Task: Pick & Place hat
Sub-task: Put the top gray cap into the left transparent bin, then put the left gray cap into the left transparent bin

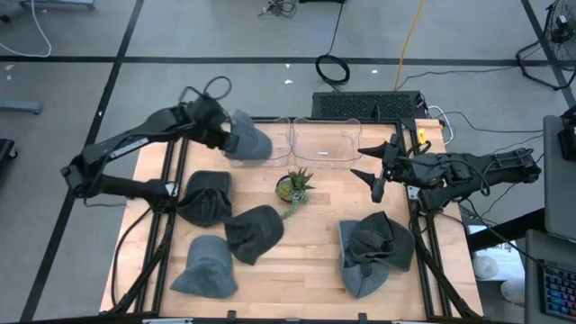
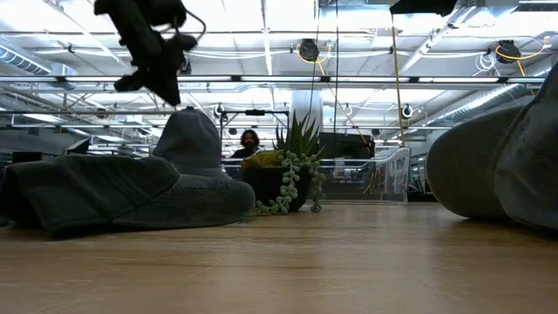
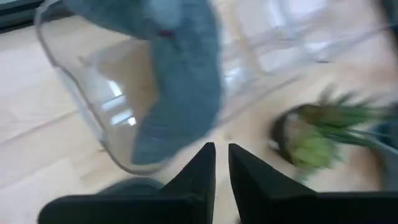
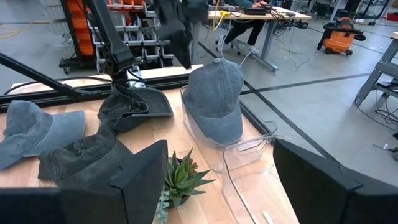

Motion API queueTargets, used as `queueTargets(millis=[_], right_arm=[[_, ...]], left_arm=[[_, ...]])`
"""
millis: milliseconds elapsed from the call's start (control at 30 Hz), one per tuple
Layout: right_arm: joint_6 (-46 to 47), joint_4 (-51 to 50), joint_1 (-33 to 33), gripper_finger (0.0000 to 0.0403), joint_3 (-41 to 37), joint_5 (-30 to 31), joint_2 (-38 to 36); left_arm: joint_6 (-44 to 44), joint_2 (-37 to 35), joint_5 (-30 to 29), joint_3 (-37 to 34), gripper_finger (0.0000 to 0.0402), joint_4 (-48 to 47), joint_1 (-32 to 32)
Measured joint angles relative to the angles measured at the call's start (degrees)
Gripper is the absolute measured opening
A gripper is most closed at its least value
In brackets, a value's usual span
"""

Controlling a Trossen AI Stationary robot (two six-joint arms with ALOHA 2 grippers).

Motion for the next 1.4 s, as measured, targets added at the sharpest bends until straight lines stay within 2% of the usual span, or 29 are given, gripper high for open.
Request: queueTargets(millis=[167,333,600,1100,1400], right_arm=[[0.0,0.0,0.0,0.0279,0.0,0.0,0.0],[0.0,0.0,0.0,0.0279,0.0,0.0,0.0],[0.0,1.8,0.0,0.0279,0.0,0.0,0.0],[-0.4,3.0,0.0,0.0279,0.0,0.0,0.0],[-0.4,2.9,0.0,0.0279,0.0,0.0,0.0]], left_arm=[[0.0,-5.8,4.0,1.8,0.0034,0.1,-1.4],[-0.6,-10.3,4.4,3.7,0.0007,-0.1,-4.8],[-4.3,-14.4,3.5,7.3,0.0004,-2.6,-10.5],[-9.6,-13.5,-8.6,21.4,0.0002,-17.0,-24.8],[-17.6,-12.3,-9.7,21.8,0.0001,-19.9,-34.4]])
